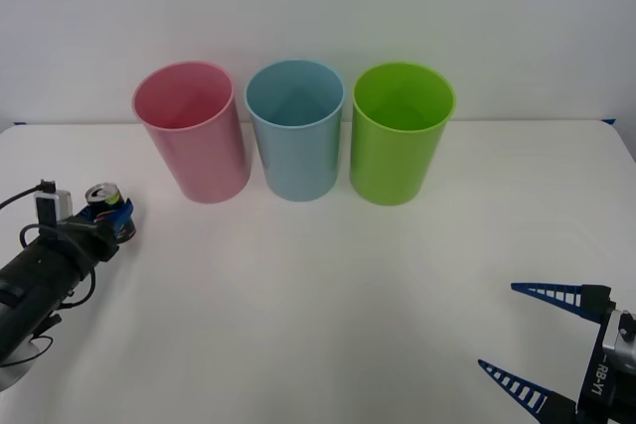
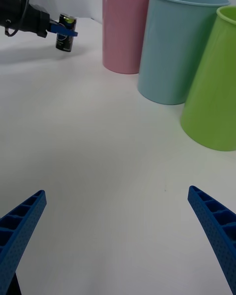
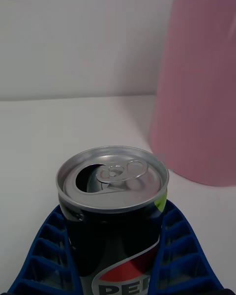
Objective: Put cans in the blue bin and PET bottles in the pink bin and trash in the green bin.
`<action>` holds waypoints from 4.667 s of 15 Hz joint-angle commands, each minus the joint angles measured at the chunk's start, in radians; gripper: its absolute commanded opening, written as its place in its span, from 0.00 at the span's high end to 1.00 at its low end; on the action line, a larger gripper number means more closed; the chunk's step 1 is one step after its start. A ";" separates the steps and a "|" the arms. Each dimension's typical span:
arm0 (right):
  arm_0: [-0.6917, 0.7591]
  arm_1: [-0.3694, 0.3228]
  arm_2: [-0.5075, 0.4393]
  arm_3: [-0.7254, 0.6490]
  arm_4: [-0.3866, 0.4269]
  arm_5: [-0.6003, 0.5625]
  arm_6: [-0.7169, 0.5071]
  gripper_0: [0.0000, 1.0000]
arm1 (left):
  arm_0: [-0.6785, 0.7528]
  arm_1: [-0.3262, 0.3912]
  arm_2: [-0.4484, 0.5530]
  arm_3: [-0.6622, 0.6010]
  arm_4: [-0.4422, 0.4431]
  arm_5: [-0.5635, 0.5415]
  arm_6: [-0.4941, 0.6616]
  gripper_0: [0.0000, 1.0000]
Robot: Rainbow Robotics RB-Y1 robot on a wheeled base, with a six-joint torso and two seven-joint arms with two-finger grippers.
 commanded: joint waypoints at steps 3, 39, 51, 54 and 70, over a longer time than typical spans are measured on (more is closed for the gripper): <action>0.000 0.000 0.000 0.000 0.000 0.000 0.000 0.00 | 0.028 0.014 0.056 0.001 -0.008 -0.230 0.001 0.80; 0.000 0.000 0.000 0.000 0.000 0.000 0.000 0.00 | -0.176 0.241 -0.060 -0.399 -0.045 -0.356 0.423 0.83; 0.000 0.000 0.000 0.000 0.000 0.000 0.000 0.00 | -0.472 0.341 -0.408 -0.396 -0.100 -0.031 0.635 0.87; 0.000 0.000 0.000 0.000 0.000 0.000 0.000 0.00 | -0.558 0.333 -0.487 -0.340 -0.069 -0.011 0.644 0.87; 0.000 0.000 0.000 0.000 0.000 0.000 0.000 0.00 | -0.741 0.072 -0.520 -0.034 -0.256 -0.023 0.655 0.87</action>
